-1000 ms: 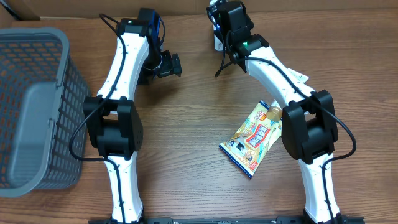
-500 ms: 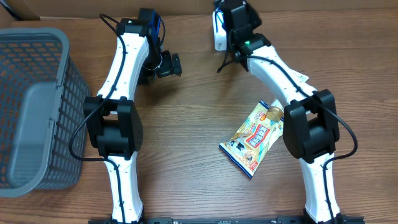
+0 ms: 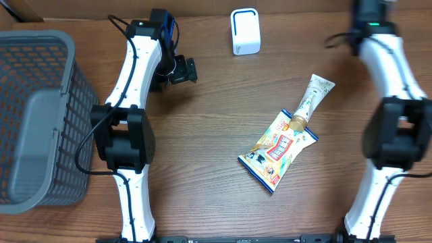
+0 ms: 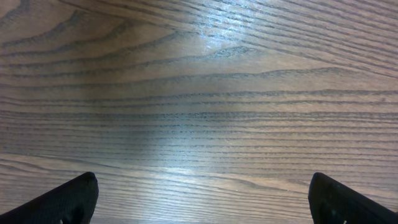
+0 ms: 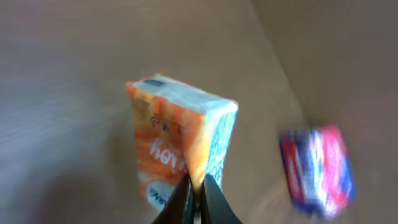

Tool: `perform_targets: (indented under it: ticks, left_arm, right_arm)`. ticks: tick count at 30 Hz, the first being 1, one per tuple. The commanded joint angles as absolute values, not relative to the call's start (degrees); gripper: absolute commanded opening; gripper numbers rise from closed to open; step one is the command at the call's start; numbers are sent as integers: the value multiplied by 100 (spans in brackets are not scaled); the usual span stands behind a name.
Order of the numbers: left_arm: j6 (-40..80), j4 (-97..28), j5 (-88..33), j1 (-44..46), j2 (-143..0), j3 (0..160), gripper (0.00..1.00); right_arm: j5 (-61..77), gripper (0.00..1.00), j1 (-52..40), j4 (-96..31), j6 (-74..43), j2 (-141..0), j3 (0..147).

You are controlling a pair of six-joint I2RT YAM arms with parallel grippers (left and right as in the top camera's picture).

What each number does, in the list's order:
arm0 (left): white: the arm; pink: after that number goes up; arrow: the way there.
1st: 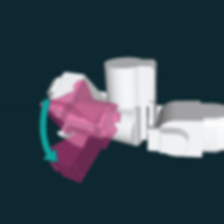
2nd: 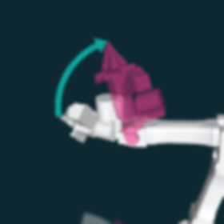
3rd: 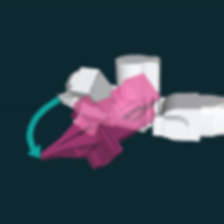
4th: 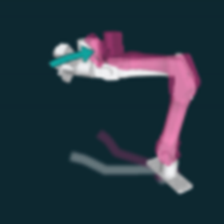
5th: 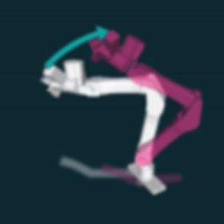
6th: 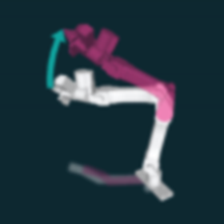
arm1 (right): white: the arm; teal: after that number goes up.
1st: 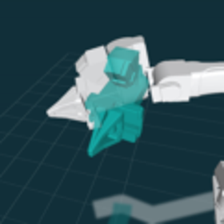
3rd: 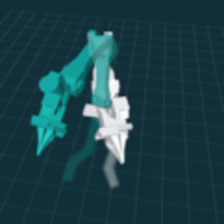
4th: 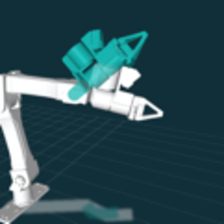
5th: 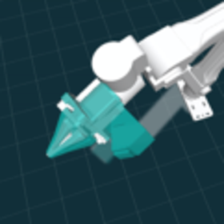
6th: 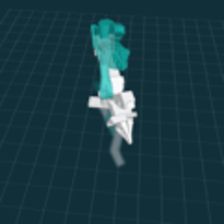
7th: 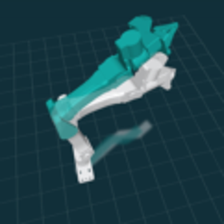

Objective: Scan the item barcode
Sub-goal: 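Carry the orange box right and out of view with the right gripper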

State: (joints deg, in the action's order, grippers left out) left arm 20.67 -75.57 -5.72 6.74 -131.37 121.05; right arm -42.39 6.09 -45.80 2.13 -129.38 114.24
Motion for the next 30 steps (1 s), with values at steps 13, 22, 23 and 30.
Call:
perform_targets:
  ticks: [13, 22, 23, 30]
  left_arm:
    - [2080, -7555, -537, 676, -13115, 12123, 100]
    - [2080, -7555, -537, 676, -13115, 12123, 100]
    - [2080, -7555, -537, 676, -13115, 12123, 100]
    - [2080, -7555, -537, 676, -13115, 12123, 100]
  right_arm:
    - [-827, 4, 3682, -5234, -1269, -12851, 11493]
    - [106, 4, 4075, -5133, -1264, -13141, 11439]
    - [106, 4, 4075, -5144, -1264, -13163, 11439]
    - [23, 4, 4088, -5164, -1232, -13203, 11120]
